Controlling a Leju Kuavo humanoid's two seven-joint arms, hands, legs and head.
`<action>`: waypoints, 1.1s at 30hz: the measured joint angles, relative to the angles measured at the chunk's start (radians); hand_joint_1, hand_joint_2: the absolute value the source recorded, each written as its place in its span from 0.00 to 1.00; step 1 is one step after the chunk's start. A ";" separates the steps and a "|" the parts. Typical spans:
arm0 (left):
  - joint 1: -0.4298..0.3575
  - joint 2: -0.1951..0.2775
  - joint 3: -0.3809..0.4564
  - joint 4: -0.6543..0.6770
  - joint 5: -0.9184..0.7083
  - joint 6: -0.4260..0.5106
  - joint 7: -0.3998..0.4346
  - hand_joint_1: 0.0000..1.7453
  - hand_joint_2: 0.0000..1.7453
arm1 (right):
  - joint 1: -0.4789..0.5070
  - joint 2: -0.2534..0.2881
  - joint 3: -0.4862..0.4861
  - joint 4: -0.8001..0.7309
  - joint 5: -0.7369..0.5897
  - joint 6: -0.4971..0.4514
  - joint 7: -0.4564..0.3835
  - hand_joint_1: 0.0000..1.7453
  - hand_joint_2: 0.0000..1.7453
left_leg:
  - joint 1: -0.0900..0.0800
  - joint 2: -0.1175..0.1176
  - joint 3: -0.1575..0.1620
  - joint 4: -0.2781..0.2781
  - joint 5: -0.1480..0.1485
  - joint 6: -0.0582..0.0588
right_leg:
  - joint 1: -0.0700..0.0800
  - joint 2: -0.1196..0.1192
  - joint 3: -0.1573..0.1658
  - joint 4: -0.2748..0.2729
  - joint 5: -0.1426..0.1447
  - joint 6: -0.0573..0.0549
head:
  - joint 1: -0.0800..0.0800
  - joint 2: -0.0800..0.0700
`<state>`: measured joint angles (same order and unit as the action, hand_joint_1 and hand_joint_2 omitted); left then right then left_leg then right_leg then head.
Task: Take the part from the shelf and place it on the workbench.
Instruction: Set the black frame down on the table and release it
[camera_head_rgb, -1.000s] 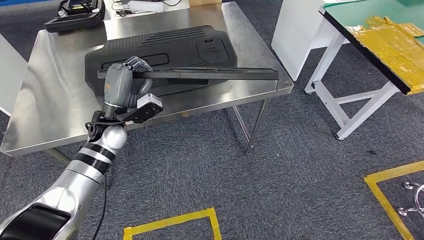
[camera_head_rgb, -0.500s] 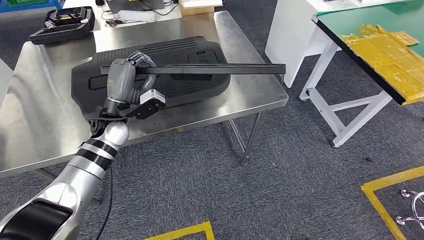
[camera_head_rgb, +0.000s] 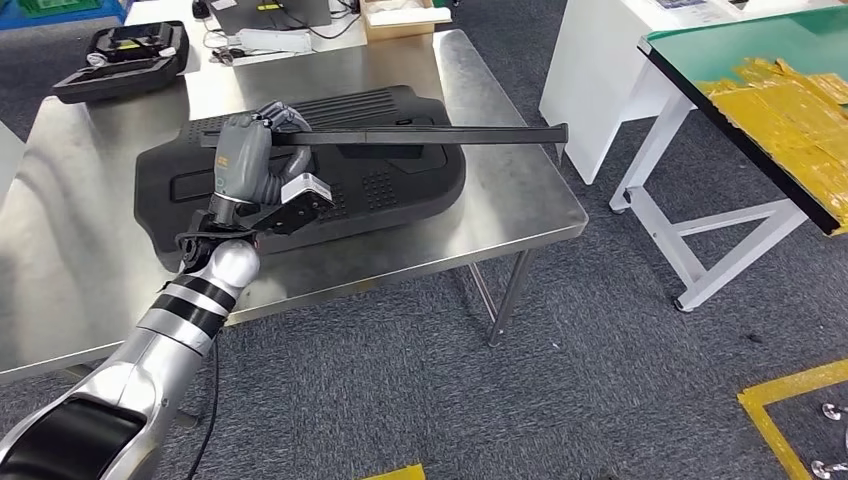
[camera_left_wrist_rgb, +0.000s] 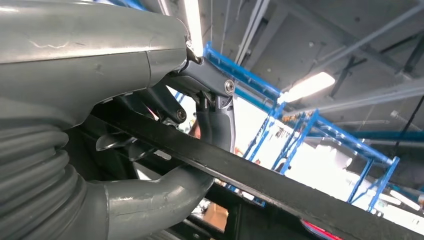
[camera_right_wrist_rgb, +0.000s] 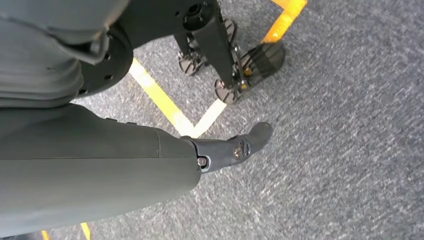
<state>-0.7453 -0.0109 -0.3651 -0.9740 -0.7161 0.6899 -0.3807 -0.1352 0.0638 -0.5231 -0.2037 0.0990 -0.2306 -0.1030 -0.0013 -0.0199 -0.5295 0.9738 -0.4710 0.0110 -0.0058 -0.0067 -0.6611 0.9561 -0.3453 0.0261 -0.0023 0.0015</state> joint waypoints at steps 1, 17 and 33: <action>-0.001 0.000 0.000 0.000 0.000 0.000 0.001 1.00 1.00 | 0.000 0.000 0.000 0.000 0.001 0.000 0.000 0.00 0.00 | 0.001 0.002 0.001 0.005 -0.004 -0.005 | -0.001 0.002 0.010 -0.001 0.000 -0.010 | -0.002 0.000; -0.005 0.005 -0.003 0.039 0.009 0.007 0.003 1.00 1.00 | -0.002 0.002 0.000 0.001 0.008 0.000 0.001 0.00 0.00 | -0.007 0.009 -0.111 -0.003 0.108 0.033 | 0.020 0.020 0.151 0.029 -0.121 -0.012 | -0.004 0.000; -0.016 -0.003 0.043 0.078 -0.052 0.009 0.000 1.00 1.00 | -0.003 -0.002 0.000 0.001 0.021 -0.001 0.001 0.00 0.00 | -0.010 -0.003 -0.023 0.001 0.030 0.030 | 0.013 0.014 0.031 0.004 -0.017 0.009 | -0.001 0.000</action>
<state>-0.7611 -0.0136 -0.3218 -0.8956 -0.7685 0.6988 -0.3804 -0.1383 0.0616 -0.5234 -0.2030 0.1200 -0.2318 -0.1019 -0.0111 -0.0229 -0.5524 0.9749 -0.4408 0.0406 0.0072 0.0069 -0.6300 0.9603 -0.3622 0.0349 -0.0035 0.0015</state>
